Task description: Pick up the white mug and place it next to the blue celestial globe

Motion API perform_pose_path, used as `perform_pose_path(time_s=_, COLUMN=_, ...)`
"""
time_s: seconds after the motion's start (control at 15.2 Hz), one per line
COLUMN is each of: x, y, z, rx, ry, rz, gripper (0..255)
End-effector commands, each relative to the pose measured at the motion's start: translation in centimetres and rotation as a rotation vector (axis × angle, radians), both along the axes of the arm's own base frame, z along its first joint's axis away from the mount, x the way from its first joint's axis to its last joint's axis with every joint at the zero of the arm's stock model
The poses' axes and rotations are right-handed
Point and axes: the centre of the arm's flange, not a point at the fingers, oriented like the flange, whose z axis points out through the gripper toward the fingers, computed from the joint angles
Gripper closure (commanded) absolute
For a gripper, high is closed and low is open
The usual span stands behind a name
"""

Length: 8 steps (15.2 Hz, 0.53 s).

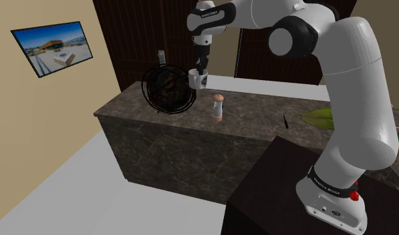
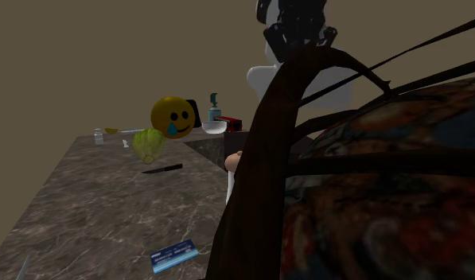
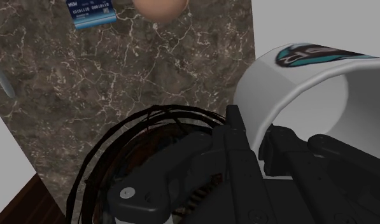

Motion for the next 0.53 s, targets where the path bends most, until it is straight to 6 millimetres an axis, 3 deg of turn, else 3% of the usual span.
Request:
perform_pose_path(time_s=0.0, x=0.0, y=0.1, z=-1.1, rx=0.0, ry=-0.001, rz=0.0, gripper=255)
perform_pose_path(time_s=0.46, x=0.0, y=0.1, z=-4.8, rx=0.0, ry=-0.001, rz=0.0, gripper=255)
